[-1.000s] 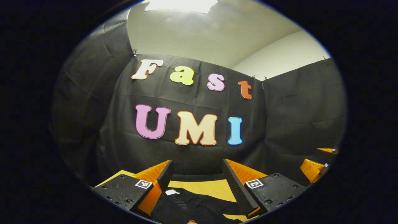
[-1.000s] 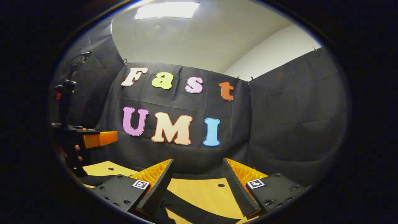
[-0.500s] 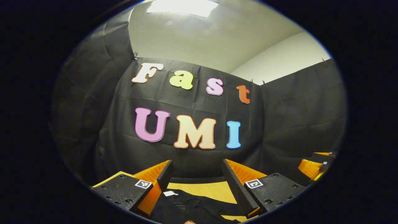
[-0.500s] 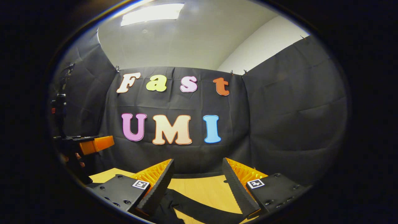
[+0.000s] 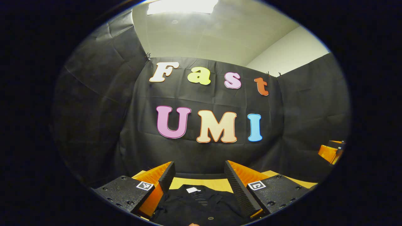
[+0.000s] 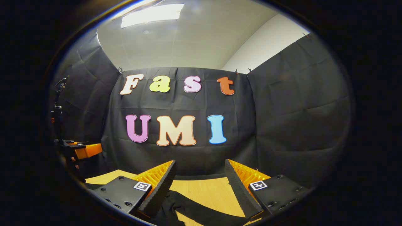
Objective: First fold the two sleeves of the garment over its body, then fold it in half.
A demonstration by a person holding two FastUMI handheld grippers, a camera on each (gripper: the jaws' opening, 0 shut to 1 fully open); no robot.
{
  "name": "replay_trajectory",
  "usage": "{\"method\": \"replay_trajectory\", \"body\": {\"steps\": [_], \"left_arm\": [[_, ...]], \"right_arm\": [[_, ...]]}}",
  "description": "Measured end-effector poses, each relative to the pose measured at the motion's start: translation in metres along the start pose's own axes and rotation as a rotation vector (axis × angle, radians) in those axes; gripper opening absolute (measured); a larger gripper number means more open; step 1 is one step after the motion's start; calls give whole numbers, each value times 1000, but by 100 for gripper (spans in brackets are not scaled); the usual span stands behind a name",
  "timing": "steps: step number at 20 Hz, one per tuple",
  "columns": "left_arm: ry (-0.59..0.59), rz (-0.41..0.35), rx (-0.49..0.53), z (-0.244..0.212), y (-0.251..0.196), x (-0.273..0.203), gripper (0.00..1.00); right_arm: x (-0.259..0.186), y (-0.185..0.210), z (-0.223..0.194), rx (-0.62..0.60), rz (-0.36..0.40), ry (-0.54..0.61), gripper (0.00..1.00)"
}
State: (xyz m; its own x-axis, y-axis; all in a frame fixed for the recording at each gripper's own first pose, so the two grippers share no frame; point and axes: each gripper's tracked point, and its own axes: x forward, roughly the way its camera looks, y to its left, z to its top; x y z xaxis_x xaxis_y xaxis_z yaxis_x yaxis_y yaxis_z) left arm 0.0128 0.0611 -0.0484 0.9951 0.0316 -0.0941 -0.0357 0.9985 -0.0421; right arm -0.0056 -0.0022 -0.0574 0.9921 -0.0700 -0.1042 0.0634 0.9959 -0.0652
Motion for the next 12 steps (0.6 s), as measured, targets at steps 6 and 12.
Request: {"method": "replay_trajectory", "body": {"steps": [6, 12], "left_arm": [[-22, 8, 39, 11, 0, -7, 92], [-53, 28, 66, 25, -2, -16, 92]], "right_arm": [[6, -3, -9, -27, 15, 15, 99], [13, -35, -52, -77, -11, 105, 99]]}}
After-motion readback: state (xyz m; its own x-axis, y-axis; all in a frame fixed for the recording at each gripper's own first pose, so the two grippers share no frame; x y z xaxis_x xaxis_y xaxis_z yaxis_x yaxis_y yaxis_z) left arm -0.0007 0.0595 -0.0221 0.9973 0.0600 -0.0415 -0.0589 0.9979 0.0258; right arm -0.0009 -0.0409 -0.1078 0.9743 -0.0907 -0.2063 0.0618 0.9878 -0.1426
